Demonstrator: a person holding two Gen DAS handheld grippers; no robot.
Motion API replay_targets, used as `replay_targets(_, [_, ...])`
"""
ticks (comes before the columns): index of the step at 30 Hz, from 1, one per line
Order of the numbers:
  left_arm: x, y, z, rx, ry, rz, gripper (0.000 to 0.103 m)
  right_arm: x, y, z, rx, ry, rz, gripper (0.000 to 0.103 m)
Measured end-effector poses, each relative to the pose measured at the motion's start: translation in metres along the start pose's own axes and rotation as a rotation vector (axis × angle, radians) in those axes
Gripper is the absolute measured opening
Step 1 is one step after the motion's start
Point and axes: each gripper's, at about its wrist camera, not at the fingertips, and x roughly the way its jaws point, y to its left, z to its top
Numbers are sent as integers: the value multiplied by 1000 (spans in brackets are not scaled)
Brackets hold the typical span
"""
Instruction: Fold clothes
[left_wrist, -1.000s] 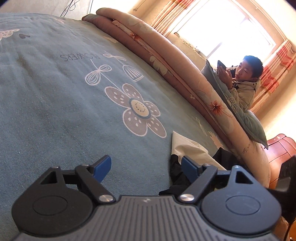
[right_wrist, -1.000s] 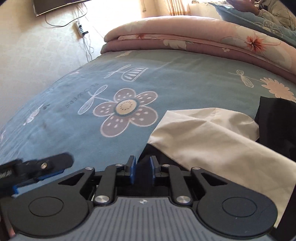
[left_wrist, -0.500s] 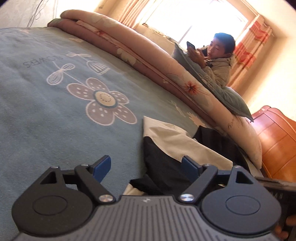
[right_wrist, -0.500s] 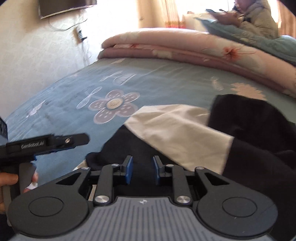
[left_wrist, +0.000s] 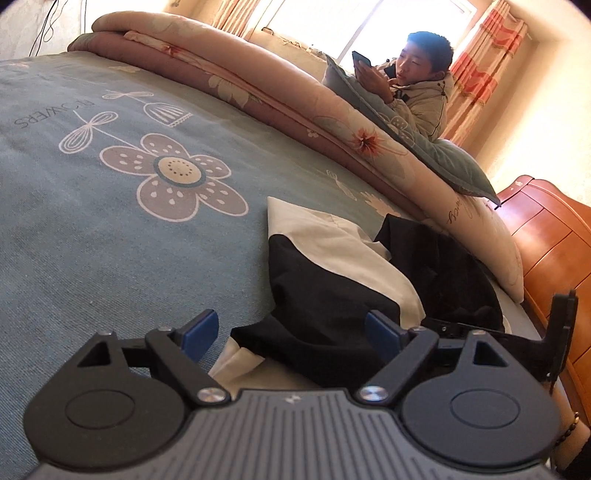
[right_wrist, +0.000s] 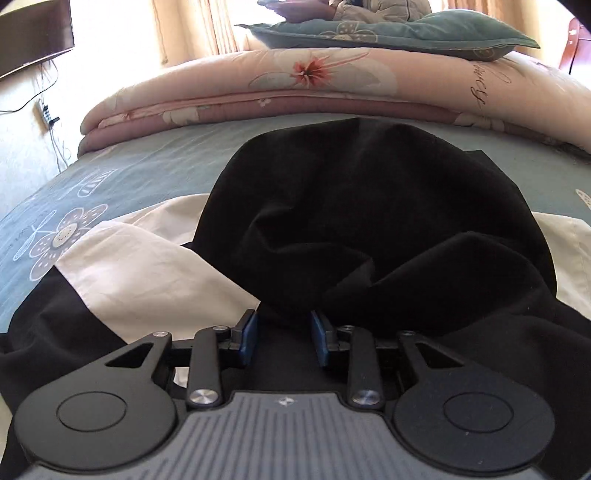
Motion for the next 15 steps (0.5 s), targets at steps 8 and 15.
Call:
replay_targets(8, [-2,-7,-1,40,1,6,87,-88,-21,6,33,-86,80,47])
replay_targets(15, [2,-11,-3,67,15,27,87,-39,-36,-22,-48,52,-48,47])
